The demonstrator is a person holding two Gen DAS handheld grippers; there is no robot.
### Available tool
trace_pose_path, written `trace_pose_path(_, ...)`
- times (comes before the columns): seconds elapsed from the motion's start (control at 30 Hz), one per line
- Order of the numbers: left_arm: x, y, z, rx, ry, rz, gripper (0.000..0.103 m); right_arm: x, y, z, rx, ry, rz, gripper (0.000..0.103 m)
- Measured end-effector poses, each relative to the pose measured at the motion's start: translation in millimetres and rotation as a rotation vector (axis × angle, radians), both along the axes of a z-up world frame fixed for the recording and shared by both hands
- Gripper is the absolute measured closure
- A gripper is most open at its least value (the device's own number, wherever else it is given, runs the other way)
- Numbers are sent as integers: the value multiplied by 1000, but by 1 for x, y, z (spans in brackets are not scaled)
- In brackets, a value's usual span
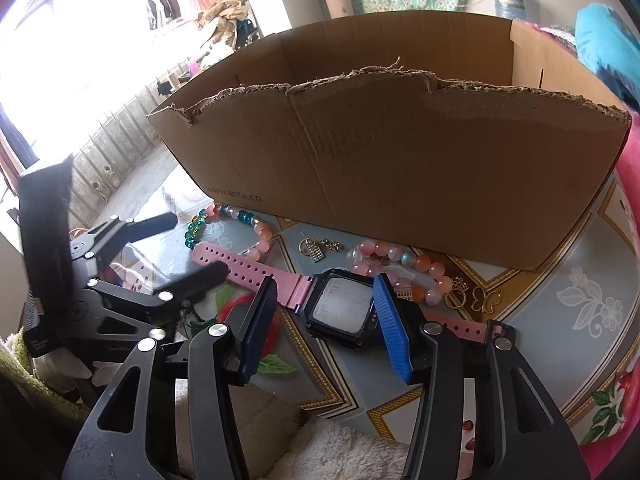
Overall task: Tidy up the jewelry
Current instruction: 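Close the right gripper on the pink watch strap beside the watch face, then lift the pink watch with the right gripper and carry it over the box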
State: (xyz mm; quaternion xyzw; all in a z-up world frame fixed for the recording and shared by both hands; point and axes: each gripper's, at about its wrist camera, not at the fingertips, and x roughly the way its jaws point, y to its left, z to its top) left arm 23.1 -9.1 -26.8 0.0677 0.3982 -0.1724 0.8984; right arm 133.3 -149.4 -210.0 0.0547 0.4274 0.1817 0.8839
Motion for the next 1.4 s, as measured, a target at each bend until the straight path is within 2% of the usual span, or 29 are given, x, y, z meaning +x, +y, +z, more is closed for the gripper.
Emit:
trace_pose_path(0.07, 0, -2, 3, -2, -21, -12, 6, 1, 1, -1, -3, 1, -1, 53)
trace_pose_path(0.27, 9, -17, -12, 90, -1, 28, 5, 6, 0, -1, 22, 21, 4, 53)
trace_pose_path(0.4, 9, -17, -16, 78, 22, 33, 5, 10, -6, 2, 25, 44, 25, 53)
trace_pose_path(0.5, 7, -16, -20, 77, 28, 24, 5, 15, -6, 3, 8, 50, 36, 52)
trace_pose_path(0.53, 7, -16, -20, 76, 29, 25, 5, 17, -7, 4, -24, 47, 12, 45)
trace_pose_path(0.57, 6, -15, -21, 71, 32, 24, 5, 20, -10, 3, -79, 48, -28, 45)
trace_pose_path(0.6, 7, -11, -22, 68, 34, 24, 4, 22, -14, 2, -86, 52, -41, 45)
trace_pose_path(0.67, 6, -9, -24, 61, 40, 27, 4, 25, -28, 4, -38, 70, -77, 45)
trace_pose_path(0.77, 7, -5, -24, 56, 37, 23, 4, 21, -35, 14, 8, 46, -68, 45)
trace_pose_path(0.87, 10, -1, -22, 41, 39, 22, 4, 11, -21, 21, -49, 3, 13, 45)
trace_pose_path(0.93, 9, 1, -22, 38, 36, 18, 4, 5, -6, 17, -133, -9, 82, 45)
trace_pose_path(1.07, 4, 10, -16, 48, 4, 18, 5, 1, 12, 1, -282, -26, 137, 45)
trace_pose_path(1.23, -12, 20, -3, 45, -46, 3, 5, -3, 24, -10, -357, -38, 180, 44)
trace_pose_path(1.4, -30, 17, 4, 40, -73, -45, 5, -19, 31, -12, -364, -49, 196, 45)
